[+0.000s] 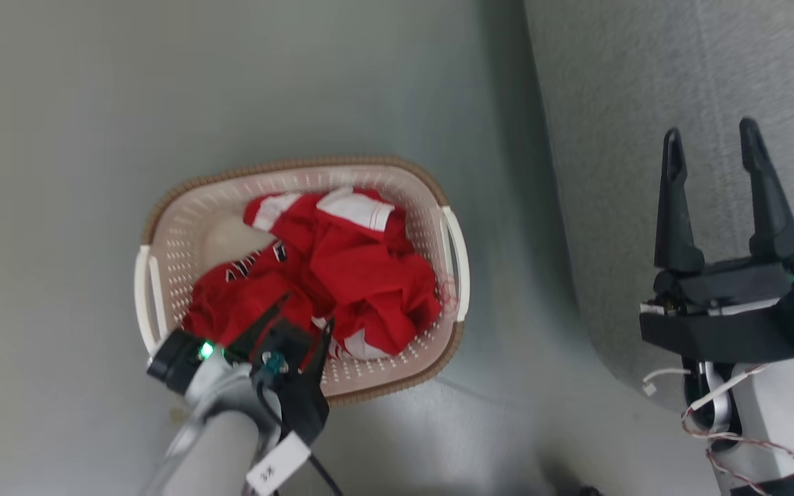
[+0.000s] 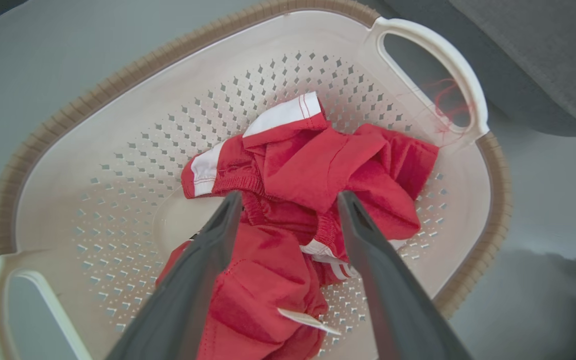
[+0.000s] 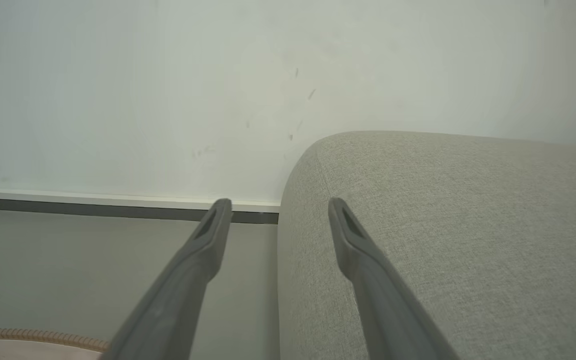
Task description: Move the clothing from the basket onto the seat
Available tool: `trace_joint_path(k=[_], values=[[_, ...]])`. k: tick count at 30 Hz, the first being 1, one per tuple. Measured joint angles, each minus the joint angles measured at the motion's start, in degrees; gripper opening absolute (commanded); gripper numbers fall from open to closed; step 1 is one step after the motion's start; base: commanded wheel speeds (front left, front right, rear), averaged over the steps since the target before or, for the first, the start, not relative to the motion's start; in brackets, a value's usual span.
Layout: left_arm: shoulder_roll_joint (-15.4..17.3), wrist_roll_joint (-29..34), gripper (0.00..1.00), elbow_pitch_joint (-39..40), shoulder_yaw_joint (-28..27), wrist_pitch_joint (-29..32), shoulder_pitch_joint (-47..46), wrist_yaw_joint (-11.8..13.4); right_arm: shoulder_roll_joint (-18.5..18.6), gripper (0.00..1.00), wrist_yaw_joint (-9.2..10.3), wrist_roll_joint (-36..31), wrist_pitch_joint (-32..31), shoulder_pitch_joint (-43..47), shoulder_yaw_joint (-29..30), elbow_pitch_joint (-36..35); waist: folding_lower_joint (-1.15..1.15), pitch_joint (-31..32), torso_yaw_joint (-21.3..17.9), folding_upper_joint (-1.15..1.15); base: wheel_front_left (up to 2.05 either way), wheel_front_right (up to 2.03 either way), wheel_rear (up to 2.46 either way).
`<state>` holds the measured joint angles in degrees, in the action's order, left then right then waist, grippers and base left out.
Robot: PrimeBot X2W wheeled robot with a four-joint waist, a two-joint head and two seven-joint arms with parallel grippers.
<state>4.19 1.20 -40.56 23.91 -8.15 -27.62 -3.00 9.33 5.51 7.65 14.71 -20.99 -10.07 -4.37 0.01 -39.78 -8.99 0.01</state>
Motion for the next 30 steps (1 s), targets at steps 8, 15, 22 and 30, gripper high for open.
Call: trace_joint_path(k=[8,15,22,30], values=[[0.1,1.8,1.0,-4.5,-0.6,2.0,-4.8,1.7,-0.6,1.0,-0.32,-0.2,0.0,-3.5,-0.1,0.2,0.0,-6.1,-0.5,0.0,0.0,0.0,0.0],[0.1,2.9,1.0,-7.8,-0.8,3.0,-6.6,4.4,-1.4,1.0,-0.98,-0.6,0.0,-4.6,-0.5,1.4,-0.01,-8.5,-0.7,-0.01,0.0,0.0,0.0],[1.0,4.6,1.0,-10.0,-0.8,3.0,-9.1,7.3,-2.0,1.0,-1.05,-0.6,0.0,-5.1,-1.0,2.4,-0.01,-9.0,-1.0,-0.01,0.0,0.0,0.0],[0.7,5.3,1.0,-13.5,-1.0,5.0,-9.8,8.5,-2.7,1.0,-1.49,-0.6,0.0,-5.3,-1.2,3.1,-0.01,-9.3,-1.5,-0.01,0.0,0.0,0.0]])
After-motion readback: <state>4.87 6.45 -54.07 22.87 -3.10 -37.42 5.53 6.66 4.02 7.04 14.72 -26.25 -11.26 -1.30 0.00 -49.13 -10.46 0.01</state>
